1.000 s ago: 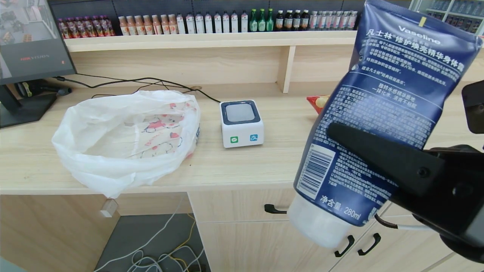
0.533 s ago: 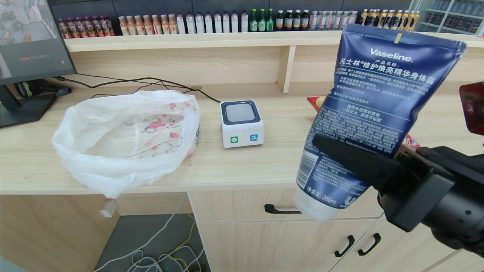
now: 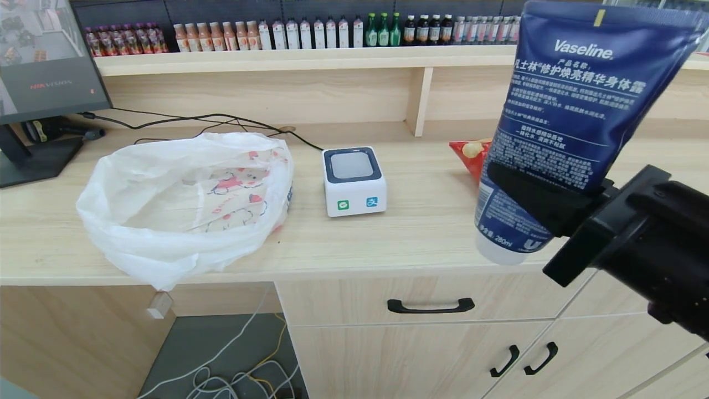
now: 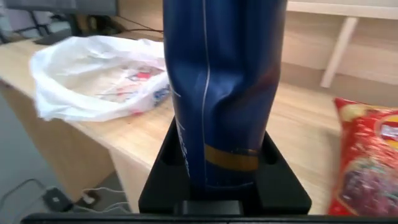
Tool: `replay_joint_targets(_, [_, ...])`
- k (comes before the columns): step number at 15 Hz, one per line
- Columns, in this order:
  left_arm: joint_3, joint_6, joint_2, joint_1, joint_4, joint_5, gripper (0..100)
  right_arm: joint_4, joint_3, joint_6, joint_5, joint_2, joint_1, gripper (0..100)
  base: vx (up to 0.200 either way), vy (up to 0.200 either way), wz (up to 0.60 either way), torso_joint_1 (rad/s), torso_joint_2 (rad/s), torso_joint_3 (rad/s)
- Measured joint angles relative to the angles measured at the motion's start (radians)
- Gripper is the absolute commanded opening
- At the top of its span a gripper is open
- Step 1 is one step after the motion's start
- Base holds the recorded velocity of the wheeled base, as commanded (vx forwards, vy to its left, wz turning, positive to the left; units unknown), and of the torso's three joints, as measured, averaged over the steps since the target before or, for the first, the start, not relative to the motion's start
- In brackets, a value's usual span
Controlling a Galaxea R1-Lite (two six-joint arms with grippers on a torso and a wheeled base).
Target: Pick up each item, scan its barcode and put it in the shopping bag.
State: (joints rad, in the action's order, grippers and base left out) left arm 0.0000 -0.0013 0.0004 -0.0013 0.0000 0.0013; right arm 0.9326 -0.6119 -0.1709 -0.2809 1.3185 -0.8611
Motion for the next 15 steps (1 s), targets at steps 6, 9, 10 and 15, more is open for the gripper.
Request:
replay_joint_targets(6, [0.0, -0.001, 0.0, 0.0, 0.0, 0.0, 100, 0.147, 0.054, -0.056, -0.092, 0.013, 0.064, 0, 0.0, 0.0, 0.0, 0.0, 0.0, 0.0])
replay_joint_targets(9, [0.0, -0.001, 0.0, 0.001, 0.0, 0.0, 100, 0.152, 0.063, 0.008, -0.084, 0.023, 0.13, 0, 0.0, 0.0, 0.0, 0.0, 0.0, 0.0])
replay_joint_targets(10, [0.0, -0.001, 0.0, 0.001, 0.0, 0.0, 100, 0.152, 0.061, 0.019, -0.073, 0.027, 0.137, 0, 0.0, 0.0, 0.0, 0.0, 0.0, 0.0])
replay_joint_targets(15, [0.0, -0.001, 0.0, 0.001, 0.001, 0.0, 100, 0.217, 0.097, 0.06, -0.023, 0.049, 0.201, 0, 0.0, 0.0, 0.0, 0.0, 0.0, 0.0])
